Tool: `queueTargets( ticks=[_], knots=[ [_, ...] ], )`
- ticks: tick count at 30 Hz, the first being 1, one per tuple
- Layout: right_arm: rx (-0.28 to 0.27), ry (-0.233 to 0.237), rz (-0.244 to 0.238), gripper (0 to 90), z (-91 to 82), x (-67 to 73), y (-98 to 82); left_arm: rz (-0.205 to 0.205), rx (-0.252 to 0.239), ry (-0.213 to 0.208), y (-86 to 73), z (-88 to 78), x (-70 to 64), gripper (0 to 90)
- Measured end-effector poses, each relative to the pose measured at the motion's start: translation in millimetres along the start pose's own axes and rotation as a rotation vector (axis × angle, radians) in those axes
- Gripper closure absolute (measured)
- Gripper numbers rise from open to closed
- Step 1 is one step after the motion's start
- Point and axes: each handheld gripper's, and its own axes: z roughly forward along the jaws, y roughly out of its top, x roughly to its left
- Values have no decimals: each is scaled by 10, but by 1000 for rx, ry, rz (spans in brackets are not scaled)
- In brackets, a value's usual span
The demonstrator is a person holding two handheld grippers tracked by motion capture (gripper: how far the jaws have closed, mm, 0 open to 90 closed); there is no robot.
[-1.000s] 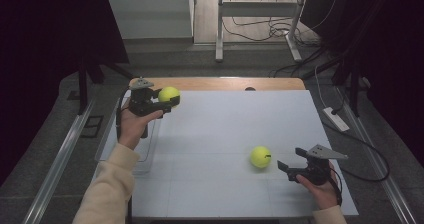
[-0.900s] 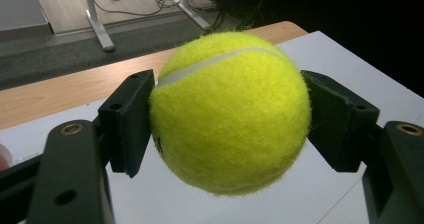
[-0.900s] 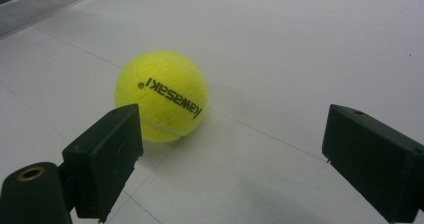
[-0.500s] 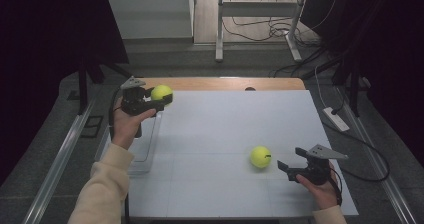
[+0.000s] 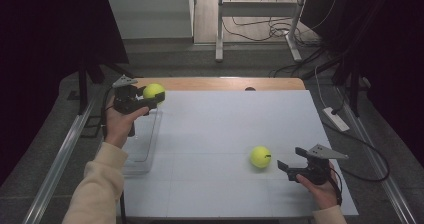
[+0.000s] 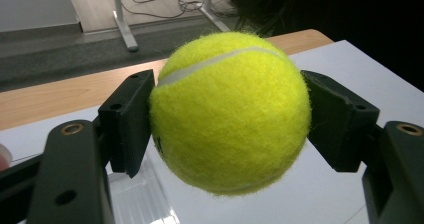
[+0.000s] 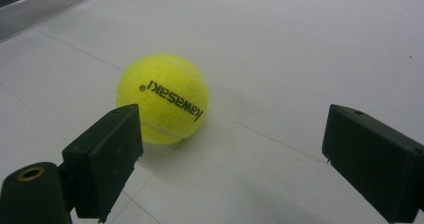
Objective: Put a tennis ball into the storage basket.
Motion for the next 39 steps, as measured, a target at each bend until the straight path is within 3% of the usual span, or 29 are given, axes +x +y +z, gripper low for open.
queueTargets(
  ticks=[39],
  knots=[
    [2, -2, -1, 91, 2, -4, -8, -80, 12, 120, -134, -84, 415, 274]
  ],
)
